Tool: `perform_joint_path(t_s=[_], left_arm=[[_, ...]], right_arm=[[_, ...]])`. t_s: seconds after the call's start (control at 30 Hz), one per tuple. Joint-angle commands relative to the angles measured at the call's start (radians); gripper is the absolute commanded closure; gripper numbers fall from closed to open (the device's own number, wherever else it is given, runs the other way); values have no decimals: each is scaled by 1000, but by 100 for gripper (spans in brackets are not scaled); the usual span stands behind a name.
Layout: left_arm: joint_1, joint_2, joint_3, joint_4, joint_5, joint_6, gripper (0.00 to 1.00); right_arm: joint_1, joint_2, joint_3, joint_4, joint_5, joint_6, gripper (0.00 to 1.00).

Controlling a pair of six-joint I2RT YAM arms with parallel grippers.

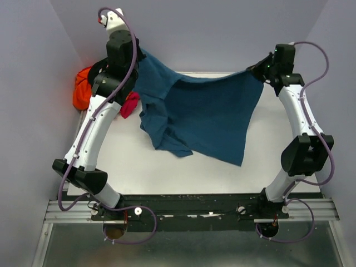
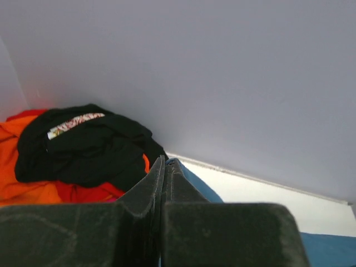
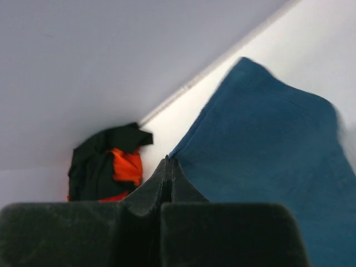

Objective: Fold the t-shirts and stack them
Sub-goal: Flatten out the tshirt

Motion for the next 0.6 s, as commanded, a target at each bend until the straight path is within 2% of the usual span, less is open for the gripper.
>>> perform_joint_path(t_s=[0.0,0.23,0.43,0.57], left_arm=[[16,-12,192,-111,-24,47,100],[16,-266,-50,-13,41,39,100],[16,-329,118,-140,73,59,100],[16,-432,42,-108,127,25,100]], right_arm=[[-23,-116,137,-101,59,-111,99],[-23,-458,-36,-46,74,-204,99],[-25,-722,-16,-63,53,-260,99],[-23,-868,-53,-92,38,-247,99]])
